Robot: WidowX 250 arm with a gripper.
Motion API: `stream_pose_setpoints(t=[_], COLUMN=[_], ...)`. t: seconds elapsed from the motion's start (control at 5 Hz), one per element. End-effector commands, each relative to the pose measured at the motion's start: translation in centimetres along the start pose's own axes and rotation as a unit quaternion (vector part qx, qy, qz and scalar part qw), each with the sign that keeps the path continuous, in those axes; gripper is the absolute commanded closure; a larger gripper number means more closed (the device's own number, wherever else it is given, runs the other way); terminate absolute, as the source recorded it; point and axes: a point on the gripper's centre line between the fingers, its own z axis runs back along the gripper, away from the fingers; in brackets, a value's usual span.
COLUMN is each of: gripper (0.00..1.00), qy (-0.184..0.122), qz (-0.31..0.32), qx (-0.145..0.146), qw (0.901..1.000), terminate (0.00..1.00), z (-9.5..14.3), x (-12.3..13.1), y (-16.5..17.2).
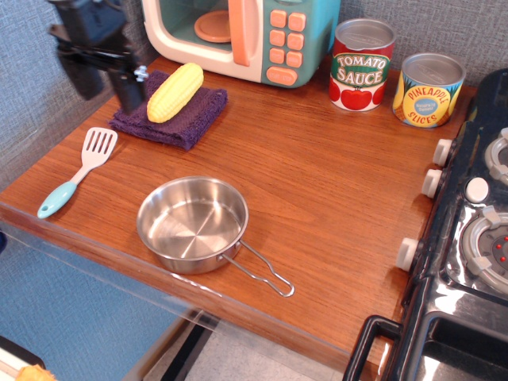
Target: Move the spatula to the front of the cans
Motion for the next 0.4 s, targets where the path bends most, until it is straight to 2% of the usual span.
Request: stream_pose_setpoints(t=[0.0, 0.2], gripper=[0.0, 0.0], qy=[0.042, 0.07], qz=[0.024, 0.038], qx=[0.066, 0.086], qw=[0.9967, 0.9931], terminate=[0.0, 0.0], z=[-1.9, -4.1], x=[-5.1, -5.5], y=[2.3, 2.9])
